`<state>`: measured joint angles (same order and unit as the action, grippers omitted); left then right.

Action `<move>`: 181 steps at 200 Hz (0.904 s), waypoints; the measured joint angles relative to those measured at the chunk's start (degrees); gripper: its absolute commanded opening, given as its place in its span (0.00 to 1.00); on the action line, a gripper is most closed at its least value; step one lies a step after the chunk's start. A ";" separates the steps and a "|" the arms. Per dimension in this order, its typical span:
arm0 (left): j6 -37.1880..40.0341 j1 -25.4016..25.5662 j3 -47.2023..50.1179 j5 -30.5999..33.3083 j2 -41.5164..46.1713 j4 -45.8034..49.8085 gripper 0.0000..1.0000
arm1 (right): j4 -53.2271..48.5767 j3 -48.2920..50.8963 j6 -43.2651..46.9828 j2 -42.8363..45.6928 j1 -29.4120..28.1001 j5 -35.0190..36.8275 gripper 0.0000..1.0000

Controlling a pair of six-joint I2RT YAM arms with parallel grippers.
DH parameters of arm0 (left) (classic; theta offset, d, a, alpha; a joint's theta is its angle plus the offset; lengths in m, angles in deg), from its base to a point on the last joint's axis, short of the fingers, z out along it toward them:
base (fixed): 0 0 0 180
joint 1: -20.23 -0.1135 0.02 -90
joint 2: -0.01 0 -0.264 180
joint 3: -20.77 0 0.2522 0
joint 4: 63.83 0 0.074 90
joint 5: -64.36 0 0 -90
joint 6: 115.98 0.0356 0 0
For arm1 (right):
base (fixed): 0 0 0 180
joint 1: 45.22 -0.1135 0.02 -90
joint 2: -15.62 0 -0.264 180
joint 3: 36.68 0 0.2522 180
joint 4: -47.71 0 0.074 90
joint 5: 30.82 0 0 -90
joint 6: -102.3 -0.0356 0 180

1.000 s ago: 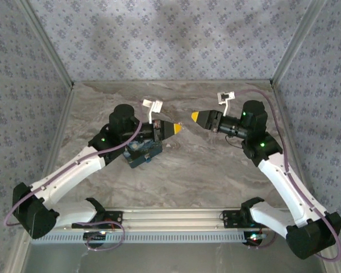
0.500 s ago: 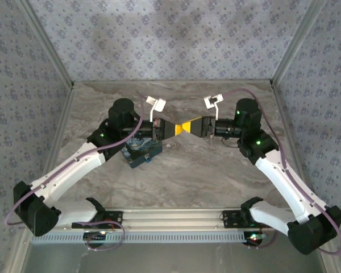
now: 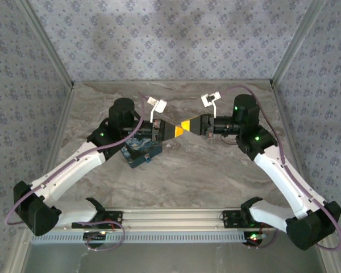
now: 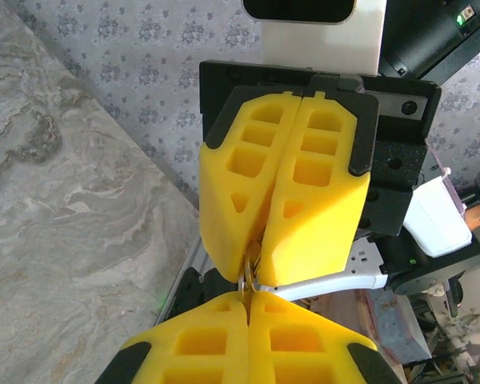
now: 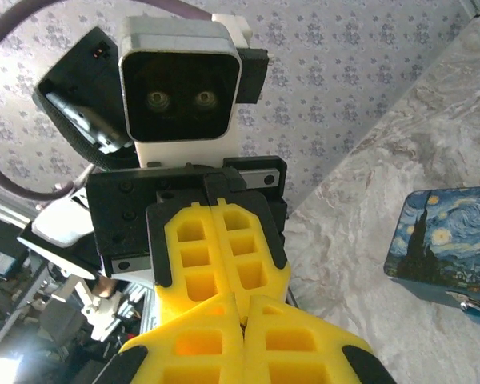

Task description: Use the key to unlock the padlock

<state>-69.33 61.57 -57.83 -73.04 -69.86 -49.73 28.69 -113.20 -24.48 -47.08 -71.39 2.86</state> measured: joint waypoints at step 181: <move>-12.39 -6.12 3.19 8.76 1.90 -3.80 0.65 | -6.12 -0.28 23.80 4.04 -7.45 29.03 0.00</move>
<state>-81.73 55.45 -54.64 -64.28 -67.95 -53.53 22.57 -113.49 -0.67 -43.03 -78.84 31.89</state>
